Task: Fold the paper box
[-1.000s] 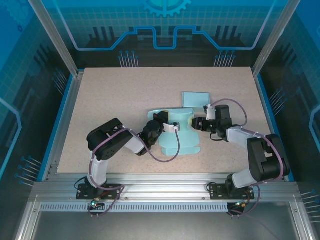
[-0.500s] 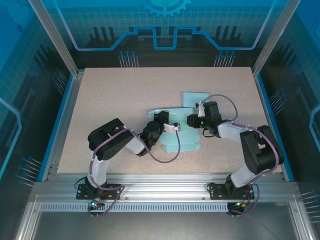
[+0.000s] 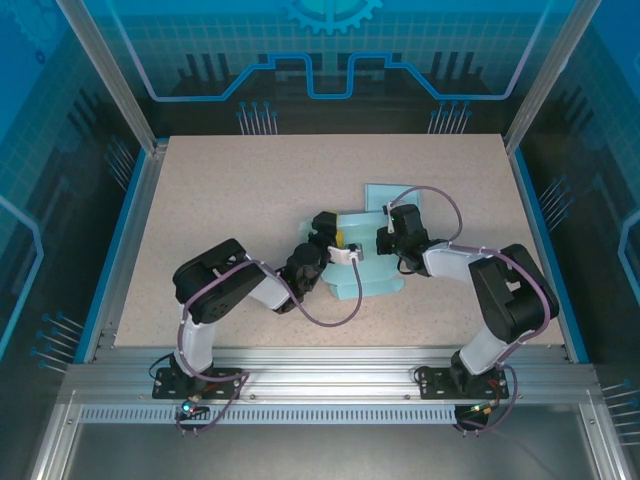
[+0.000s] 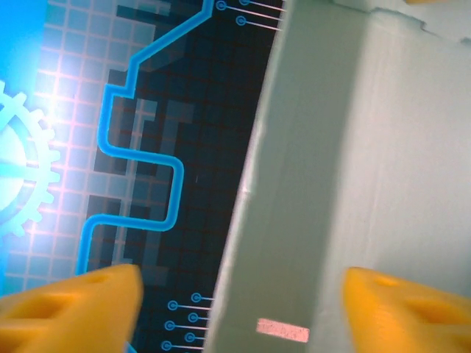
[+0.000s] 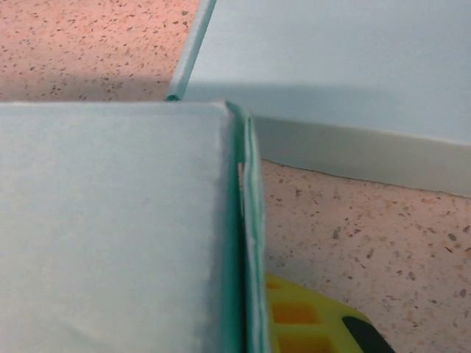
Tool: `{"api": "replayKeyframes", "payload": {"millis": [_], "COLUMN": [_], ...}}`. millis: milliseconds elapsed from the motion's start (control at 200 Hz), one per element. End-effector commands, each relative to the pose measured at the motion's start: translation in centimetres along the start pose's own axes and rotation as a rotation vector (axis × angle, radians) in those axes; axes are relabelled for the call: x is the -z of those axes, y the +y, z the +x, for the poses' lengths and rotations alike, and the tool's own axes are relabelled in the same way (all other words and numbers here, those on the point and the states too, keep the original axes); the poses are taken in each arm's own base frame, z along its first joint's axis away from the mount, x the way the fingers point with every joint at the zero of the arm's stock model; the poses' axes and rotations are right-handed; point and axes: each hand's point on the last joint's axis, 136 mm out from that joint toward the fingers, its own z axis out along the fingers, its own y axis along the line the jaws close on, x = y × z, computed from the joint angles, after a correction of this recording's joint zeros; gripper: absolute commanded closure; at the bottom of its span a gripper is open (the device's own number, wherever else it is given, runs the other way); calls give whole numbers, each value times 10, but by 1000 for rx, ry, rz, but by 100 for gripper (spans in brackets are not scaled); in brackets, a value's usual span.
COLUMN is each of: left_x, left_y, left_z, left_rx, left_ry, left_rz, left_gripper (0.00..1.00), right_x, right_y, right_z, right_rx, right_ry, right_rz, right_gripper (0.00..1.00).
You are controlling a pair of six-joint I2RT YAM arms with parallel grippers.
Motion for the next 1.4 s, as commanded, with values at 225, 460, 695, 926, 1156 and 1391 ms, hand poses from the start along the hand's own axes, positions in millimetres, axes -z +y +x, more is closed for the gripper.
{"api": "replayKeyframes", "payload": {"millis": [225,460,695,926,1156,1391], "left_x": [51,90,101,105,97,89], "left_y": [128,159,145,123,108,106], "left_z": [-16,-2,39,58,55,45], "left_rx": [568,1008,1394,1520,1574,1634], "left_ry": [5,-12,151,298,323,293], "left_rz": [-336,-259,-105,-50,-15,26], "left_gripper": [1,1,1,1,1,1], "right_x": [19,42,63,97,104,109], "right_y": [0,-12,-21,-43,-64,-81], "right_z": [-12,-23,-34,-40,-32,-24], "right_rx": [89,104,70,59,-78,-86], "right_ry": [-35,-21,-66,-139,-142,-192], "right_rz": [63,85,96,115,108,182], "right_gripper": [100,100,100,100,100,100]}}
